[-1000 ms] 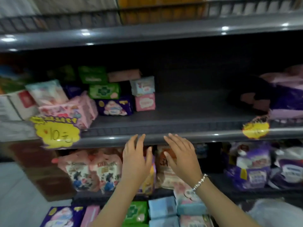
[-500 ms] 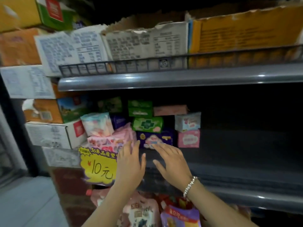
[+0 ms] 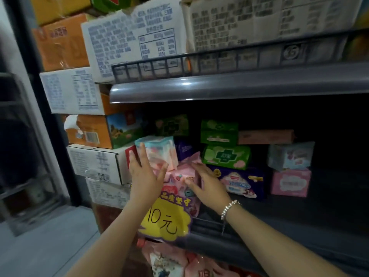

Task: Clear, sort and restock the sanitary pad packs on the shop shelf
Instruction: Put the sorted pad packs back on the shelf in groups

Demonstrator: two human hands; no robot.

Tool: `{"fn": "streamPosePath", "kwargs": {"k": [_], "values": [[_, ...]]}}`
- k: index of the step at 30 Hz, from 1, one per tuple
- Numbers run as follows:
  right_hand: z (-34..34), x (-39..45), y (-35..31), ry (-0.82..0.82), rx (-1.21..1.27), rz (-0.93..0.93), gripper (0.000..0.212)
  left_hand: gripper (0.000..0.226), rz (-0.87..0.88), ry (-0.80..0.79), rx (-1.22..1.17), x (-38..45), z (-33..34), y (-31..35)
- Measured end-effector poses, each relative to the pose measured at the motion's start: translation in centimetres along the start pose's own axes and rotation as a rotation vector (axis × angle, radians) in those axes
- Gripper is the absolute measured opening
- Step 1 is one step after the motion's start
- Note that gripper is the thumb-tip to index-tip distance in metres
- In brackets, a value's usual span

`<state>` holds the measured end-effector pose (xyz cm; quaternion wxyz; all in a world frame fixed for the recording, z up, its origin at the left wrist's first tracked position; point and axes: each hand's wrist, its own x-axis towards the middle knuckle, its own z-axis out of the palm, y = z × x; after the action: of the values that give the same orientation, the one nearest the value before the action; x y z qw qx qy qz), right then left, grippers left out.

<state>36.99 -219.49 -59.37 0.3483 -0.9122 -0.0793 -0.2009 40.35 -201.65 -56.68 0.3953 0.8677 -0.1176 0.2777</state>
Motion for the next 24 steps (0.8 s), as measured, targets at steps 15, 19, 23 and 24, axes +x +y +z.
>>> {"fn": "streamPosePath", "kwargs": {"k": [15, 19, 23, 24], "values": [[1.2, 1.4, 1.0, 0.069, 0.378, 0.149, 0.034, 0.067, -0.208, -0.078, -0.31, 4.4, 0.5, 0.2], [-0.3, -0.5, 2.1, 0.193, 0.377, 0.141, 0.029, 0.069, -0.224, -0.066, -0.436, 3.2, 1.1, 1.4], [-3.1, -3.7, 3.4, 0.258, 0.311, 0.142, 0.031, 0.068, -0.213, -0.057, -0.479, 0.9, 2.9, 4.0], [-4.0, -4.6, 3.7, 0.275, 0.301, 0.153, 0.031, 0.069, -0.206, -0.05, -0.495, 0.3, 3.4, 4.9]]}}
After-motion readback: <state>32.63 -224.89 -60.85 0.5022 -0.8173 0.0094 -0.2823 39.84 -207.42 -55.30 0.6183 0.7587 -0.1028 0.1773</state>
